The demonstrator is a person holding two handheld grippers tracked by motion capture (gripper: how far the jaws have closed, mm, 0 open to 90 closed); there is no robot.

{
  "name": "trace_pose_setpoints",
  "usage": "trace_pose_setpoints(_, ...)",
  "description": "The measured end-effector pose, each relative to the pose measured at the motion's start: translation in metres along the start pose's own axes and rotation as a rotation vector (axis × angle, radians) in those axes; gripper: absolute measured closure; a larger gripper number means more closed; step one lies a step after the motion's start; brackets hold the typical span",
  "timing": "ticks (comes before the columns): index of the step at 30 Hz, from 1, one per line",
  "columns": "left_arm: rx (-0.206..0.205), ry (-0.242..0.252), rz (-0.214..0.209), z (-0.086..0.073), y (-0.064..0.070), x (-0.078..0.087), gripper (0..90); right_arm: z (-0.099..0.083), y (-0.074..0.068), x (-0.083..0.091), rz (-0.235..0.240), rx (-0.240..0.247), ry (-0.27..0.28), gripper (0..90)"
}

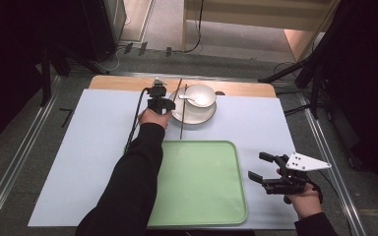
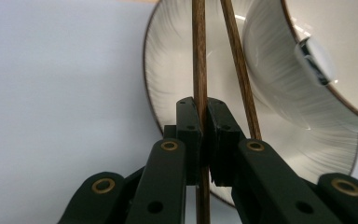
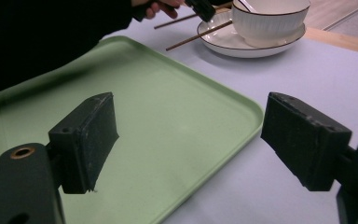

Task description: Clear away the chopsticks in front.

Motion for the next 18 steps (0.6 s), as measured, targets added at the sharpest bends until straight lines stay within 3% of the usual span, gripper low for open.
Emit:
trace_pose_setpoints(5, -0.011, 0.021, 0.0, 0.003, -0.01, 0.036, 86.0, -0.002, 0.001, -0.001, -0.005, -0.008, -0.018, 18.1)
trace_pose_setpoints(10, -0.02, 0.039, 0.0, -0.005, -0.021, 0.074, 86.0, -0.005, 0.001, -0.002, -0.023, 0.005, -0.033, 18.1)
trace_pose_setpoints(14, -0.039, 0.058, -0.013, -0.02, -0.026, 0.102, 86.0, -0.007, 0.001, -0.002, -0.032, 0.022, -0.047, 18.1)
trace_pose_setpoints(18, -0.057, 0.058, -0.033, -0.045, -0.025, 0.122, 86.0, -0.005, -0.002, -0.001, -0.031, 0.022, -0.044, 18.0)
Point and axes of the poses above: each handheld gripper's, and its own axes: x roughly backward along the jaws, z roughly out of its top, y roughly to its right, the point moved 10 cm from there along -x, roughly forward along the jaws, and after that the axes turned 9 degrees about -z, right-handed, at the moved point
